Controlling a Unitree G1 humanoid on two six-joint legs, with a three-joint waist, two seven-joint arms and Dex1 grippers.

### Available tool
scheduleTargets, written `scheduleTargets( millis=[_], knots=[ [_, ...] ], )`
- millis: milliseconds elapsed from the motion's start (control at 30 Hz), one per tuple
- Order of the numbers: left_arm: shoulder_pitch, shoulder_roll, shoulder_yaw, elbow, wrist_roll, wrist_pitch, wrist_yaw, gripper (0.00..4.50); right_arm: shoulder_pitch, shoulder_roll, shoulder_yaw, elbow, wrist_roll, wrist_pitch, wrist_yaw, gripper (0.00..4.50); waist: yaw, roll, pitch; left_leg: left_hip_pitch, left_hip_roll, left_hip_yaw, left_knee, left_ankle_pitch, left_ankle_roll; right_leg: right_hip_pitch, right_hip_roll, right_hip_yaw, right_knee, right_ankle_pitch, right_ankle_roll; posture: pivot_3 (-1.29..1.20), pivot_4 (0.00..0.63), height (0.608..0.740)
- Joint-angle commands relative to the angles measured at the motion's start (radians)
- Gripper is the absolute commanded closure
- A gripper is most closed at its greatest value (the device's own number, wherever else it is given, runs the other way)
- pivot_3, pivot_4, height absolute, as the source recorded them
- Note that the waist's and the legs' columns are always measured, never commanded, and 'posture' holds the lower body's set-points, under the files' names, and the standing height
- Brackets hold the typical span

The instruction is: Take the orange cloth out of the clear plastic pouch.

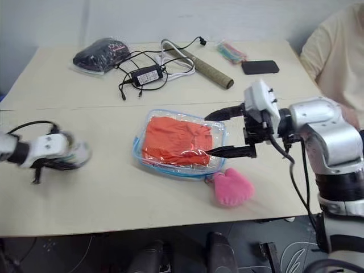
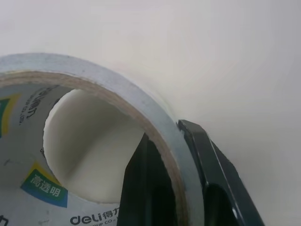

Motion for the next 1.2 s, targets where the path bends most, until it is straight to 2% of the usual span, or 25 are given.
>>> scheduleTargets(
  millis=[33, 133, 333, 400, 467, 567, 700, 800, 900, 967, 1067, 1133, 1200],
  knots=[
    [0.176, 0.099, 0.232, -0.004, -0.056, 0.048, 0.078, 4.38, -0.041, 0.026, 0.014, -0.014, 0.017, -0.015, 0.024, 0.0, 0.004, 0.0, 0.0, 0.0, 0.001, 0.0, 0.0, 0.0, 0.001, 0.0, -0.001, 0.0, 0.0, 0.0, 0.0, 0.0, 0.15, 0.74],
    [0.349, 0.113, 0.383, 0.019, -0.059, 0.07, 0.152, 4.38, -0.06, 0.047, 0.032, -0.004, 0.031, -0.01, 0.051, 0.0, 0.006, 0.0, 0.0, 0.0, 0.001, 0.001, 0.0, -0.001, 0.002, -0.001, -0.004, 0.001, 0.001, 0.0, 0.0, 0.0, 0.15, 0.74],
    [0.525, 0.074, 0.491, -0.01, -0.047, 0.118, 0.291, 4.38, -0.09, 0.088, 0.062, 0.068, -0.004, -0.057, 0.082, 0.0, 0.009, -0.004, -0.002, -0.001, -0.001, 0.001, 0.001, -0.001, 0.003, -0.001, -0.005, 0.001, 0.003, 0.0, 0.0, 0.0, 0.15, 0.74],
    [0.551, 0.059, 0.506, -0.026, -0.043, 0.132, 0.333, 3.65, -0.098, 0.1, 0.071, 0.092, -0.012, -0.071, 0.086, 0.0, 0.007, -0.004, -0.003, -0.001, 0.0, 0.001, 0.0, -0.002, 0.003, -0.002, -0.005, 0.0, 0.003, 0.0, 0.0, 0.0, 0.15, 0.74],
    [0.564, 0.054, 0.515, -0.02, -0.027, 0.125, 0.388, 3.14, -0.101, 0.109, 0.077, 0.108, -0.025, -0.088, 0.093, 0.0, 0.006, -0.005, -0.003, -0.001, 0.0, 0.002, 0.0, -0.002, 0.003, -0.003, -0.005, 0.0, 0.003, 0.0, 0.0, 0.0, 0.15, 0.74],
    [0.639, 0.054, 0.568, -0.055, -0.04, 0.137, 0.369, 2.15, -0.101, 0.113, 0.079, 0.125, -0.036, -0.102, 0.1, 0.0, 0.004, -0.005, -0.003, -0.001, 0.0, 0.004, 0.0, -0.002, 0.002, -0.006, -0.005, 0.0, 0.005, 0.0, 0.0, 0.0, 0.15, 0.74],
    [0.723, 0.044, 0.696, -0.166, -0.072, 0.195, 0.326, 0.93, -0.096, 0.1, 0.069, 0.131, -0.043, -0.103, 0.105, 0.0, 0.0, -0.005, -0.003, -0.001, 0.0, 0.007, 0.0, -0.002, 0.002, -0.008, -0.006, -0.001, 0.007, 0.0, 0.0, 0.0, 0.15, 0.74],
    [0.795, 0.032, 0.844, -0.315, -0.109, 0.24, 0.213, 0.02, -0.083, 0.076, 0.049, 0.126, -0.043, -0.089, 0.093, 0.0, 0.0, -0.006, -0.003, -0.001, 0.001, 0.008, 0.0, -0.002, 0.002, -0.008, -0.006, -0.001, 0.007, 0.0, -0.001, 0.0, 0.15, 0.74],
    [0.838, 0.037, 0.998, -0.496, -0.188, 0.337, 0.027, 0.02, -0.041, 0.036, 0.026, 0.105, -0.042, -0.067, 0.078, 0.0, 0.005, -0.006, -0.003, -0.001, 0.0, 0.008, 0.0, -0.002, 0.002, -0.008, -0.007, -0.002, 0.007, 0.0, -0.001, 0.0, 0.15, 0.74],
    [0.821, 0.064, 1.052, -0.586, -0.235, 0.398, -0.057, 0.02, -0.003, 0.005, 0.01, 0.083, -0.039, -0.052, 0.063, 0.0, 0.009, -0.007, -0.004, -0.002, 0.0, 0.008, 0.0, -0.002, 0.002, -0.008, -0.008, -0.002, 0.007, 0.0, -0.001, 0.0, 0.15, 0.74],
    [0.728, 0.132, 0.981, -0.698, -0.324, 0.435, -0.084, 0.02, 0.052, -0.036, -0.017, 0.051, -0.036, -0.038, 0.042, 0.0, 0.012, -0.007, -0.004, -0.001, -0.001, 0.007, 0.001, -0.002, 0.002, -0.007, -0.008, -0.002, 0.008, 0.0, -0.001, 0.0, 0.15, 0.74],
    [0.629, 0.175, 0.84, -0.757, -0.381, 0.419, -0.021, 0.02, 0.083, -0.054, -0.033, 0.032, -0.035, -0.032, 0.025, 0.0, 0.011, -0.007, -0.004, 0.0, -0.001, 0.007, 0.001, -0.002, 0.002, -0.007, -0.009, -0.002, 0.009, 0.0, -0.001, 0.0, 0.15, 0.74],
    [0.437, 0.191, 0.563, -0.815, -0.397, 0.356, 0.076, 0.02, 0.122, -0.074, -0.062, 0.005, -0.023, -0.016, 0.009, 0.0, 0.01, -0.006, -0.004, 0.001, -0.002, 0.005, 0.001, -0.002, 0.002, -0.006, -0.009, 0.0, 0.009, 0.0, -0.001, 0.0, 0.15, 0.74]
  ],
)
